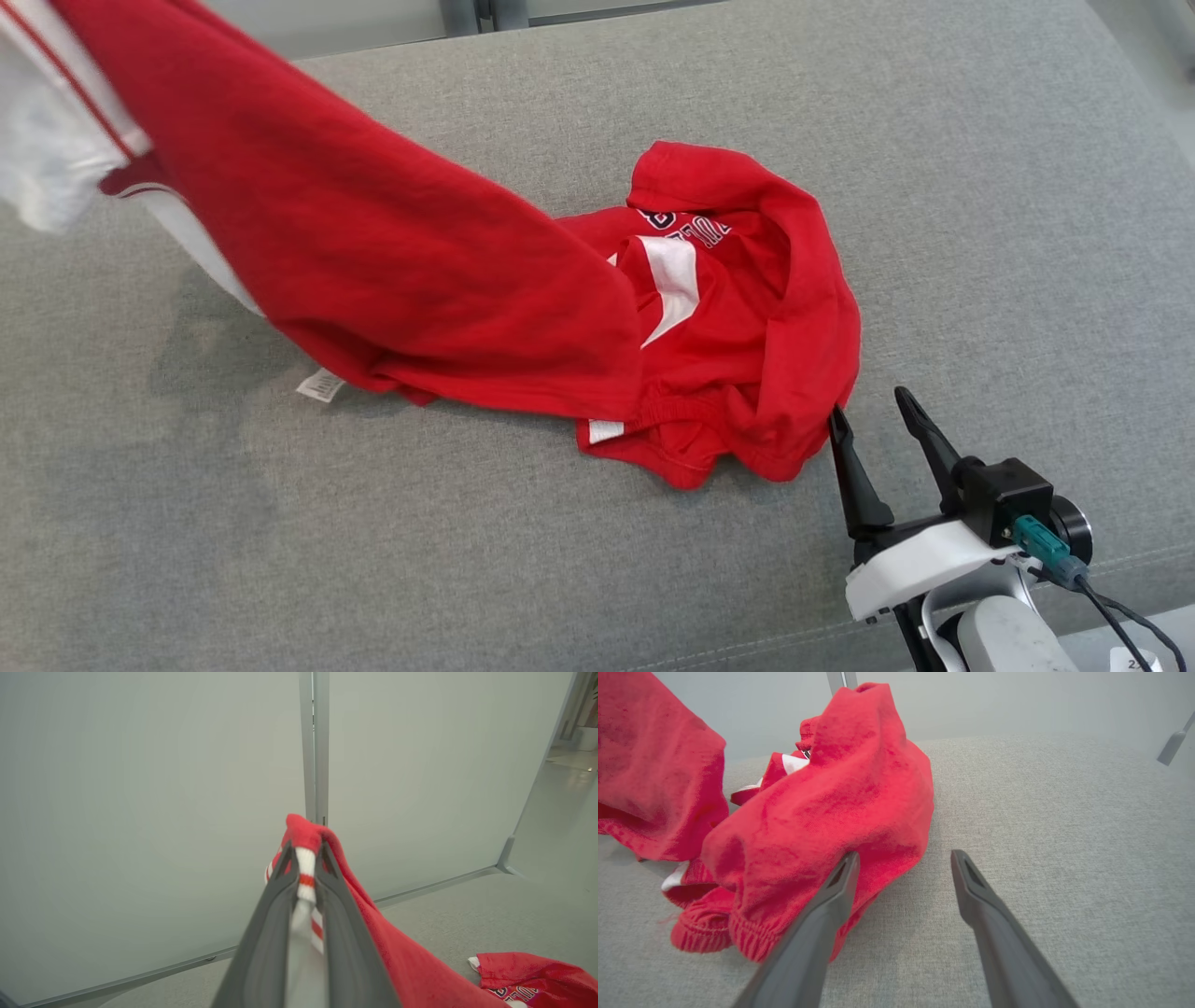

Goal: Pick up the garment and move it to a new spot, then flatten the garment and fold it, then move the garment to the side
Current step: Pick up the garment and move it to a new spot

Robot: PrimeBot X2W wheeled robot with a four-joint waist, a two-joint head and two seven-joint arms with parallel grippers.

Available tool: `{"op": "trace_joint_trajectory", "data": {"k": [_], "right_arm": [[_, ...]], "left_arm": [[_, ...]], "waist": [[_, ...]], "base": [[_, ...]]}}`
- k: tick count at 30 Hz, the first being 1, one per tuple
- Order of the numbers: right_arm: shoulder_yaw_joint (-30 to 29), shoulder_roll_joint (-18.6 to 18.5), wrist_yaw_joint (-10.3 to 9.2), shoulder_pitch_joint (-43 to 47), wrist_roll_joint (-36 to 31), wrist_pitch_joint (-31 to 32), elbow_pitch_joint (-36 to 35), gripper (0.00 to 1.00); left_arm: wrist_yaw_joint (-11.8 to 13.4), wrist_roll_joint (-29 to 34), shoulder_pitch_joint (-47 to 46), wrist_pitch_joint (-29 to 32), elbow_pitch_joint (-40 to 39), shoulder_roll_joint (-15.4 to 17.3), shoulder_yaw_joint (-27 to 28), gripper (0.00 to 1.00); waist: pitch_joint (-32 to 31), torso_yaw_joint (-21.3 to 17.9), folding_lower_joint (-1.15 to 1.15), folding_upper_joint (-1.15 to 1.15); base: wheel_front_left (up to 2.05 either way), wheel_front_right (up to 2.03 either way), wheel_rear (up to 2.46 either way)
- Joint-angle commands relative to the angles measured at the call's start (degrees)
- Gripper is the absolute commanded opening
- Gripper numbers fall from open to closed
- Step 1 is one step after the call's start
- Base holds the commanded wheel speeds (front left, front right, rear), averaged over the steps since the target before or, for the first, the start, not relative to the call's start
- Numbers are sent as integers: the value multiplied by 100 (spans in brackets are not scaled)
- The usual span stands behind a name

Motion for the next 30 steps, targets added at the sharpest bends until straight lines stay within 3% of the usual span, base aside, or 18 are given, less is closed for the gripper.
{"op": "trace_joint_trajectory", "data": {"k": [1, 5, 17, 24, 30], "right_arm": [[8, -8, -6, 52, -52, -3, 4, 100], [31, -8, -6, 42, -73, -3, 31, 100], [-1, -88, -6, -9, -275, -3, 35, 100], [52, -140, -6, 47, -303, -3, 73, 100], [159, -127, -6, -125, -317, -3, 73, 100]], "left_arm": [[38, -52, 124, 14, 241, 216, 118, 0], [-42, -95, 324, -88, 1163, 642, 387, 0], [-420, 196, -43, -583, 3497, 1211, 675, 0], [-617, 577, -528, -895, 4274, 1109, 505, 0], [-943, 660, -626, -1099, 4958, 792, 300, 0]], "waist": [[8, 27, 0, 0], [19, 69, 0, 0], [105, 238, 0, 0], [92, 312, 0, 0], [228, 268, 0, 0]], "base": [[0, 0, 0], [0, 0, 0], [0, 0, 0], [0, 0, 0], [0, 0, 0]]}}
